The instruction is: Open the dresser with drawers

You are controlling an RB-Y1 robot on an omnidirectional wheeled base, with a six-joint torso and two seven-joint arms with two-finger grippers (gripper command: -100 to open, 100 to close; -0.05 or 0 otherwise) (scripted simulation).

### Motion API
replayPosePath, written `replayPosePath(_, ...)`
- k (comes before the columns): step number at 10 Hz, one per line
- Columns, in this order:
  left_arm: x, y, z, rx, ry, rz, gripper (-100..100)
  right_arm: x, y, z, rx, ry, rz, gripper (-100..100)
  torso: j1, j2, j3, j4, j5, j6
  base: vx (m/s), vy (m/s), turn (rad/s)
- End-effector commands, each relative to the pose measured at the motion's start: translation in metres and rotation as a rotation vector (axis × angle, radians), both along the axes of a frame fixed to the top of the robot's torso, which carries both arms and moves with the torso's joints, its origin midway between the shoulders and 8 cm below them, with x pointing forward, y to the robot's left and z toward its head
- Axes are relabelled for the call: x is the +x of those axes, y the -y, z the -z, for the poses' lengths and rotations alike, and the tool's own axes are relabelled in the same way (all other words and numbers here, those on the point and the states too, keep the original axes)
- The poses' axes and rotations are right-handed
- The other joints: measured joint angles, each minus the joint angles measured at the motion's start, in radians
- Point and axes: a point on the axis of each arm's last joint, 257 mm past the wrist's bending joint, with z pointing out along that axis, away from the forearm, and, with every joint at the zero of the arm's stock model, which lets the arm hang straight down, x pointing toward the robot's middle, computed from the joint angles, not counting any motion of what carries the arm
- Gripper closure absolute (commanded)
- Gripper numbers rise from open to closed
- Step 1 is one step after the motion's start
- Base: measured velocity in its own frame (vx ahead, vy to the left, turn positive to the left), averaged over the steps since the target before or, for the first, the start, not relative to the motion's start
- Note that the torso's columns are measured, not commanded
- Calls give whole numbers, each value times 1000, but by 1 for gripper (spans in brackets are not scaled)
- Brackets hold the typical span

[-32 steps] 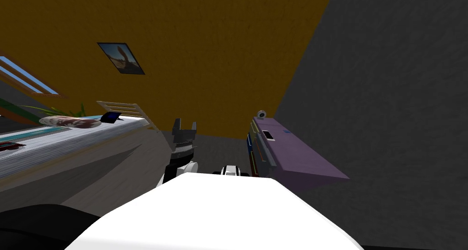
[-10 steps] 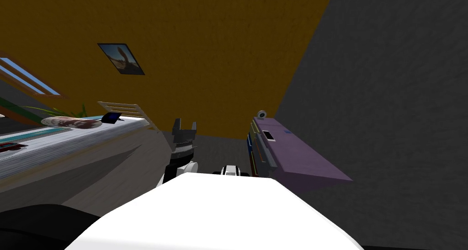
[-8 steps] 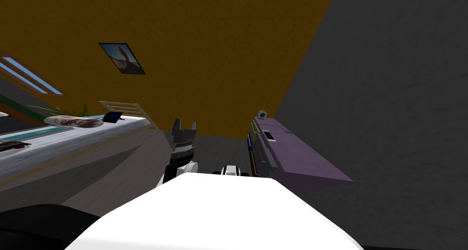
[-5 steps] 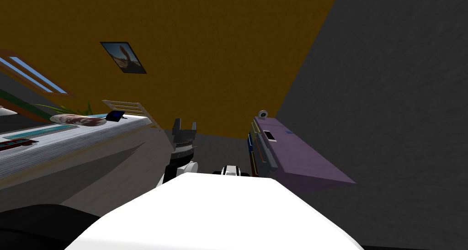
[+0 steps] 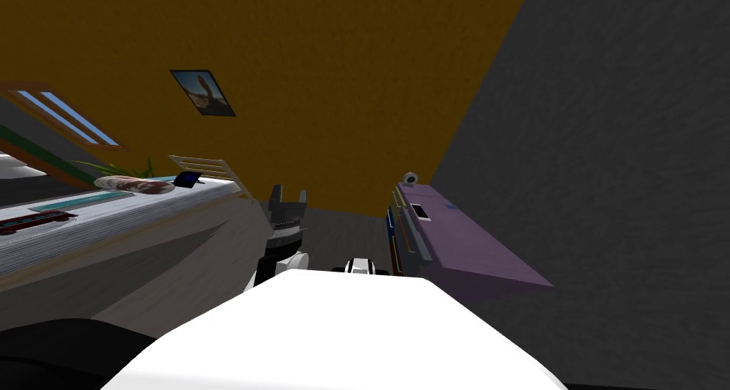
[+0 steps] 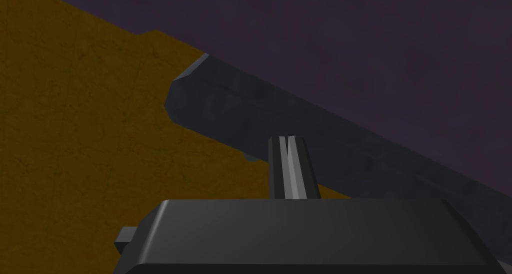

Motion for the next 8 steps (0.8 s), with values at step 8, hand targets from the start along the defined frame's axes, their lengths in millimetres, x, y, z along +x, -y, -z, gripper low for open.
replayPosePath(8,0,0,0,0,0,0,0,22,-8,3,59,-8,34,-100,-2,-5,-1,1,0,-4,-29,-23,69)
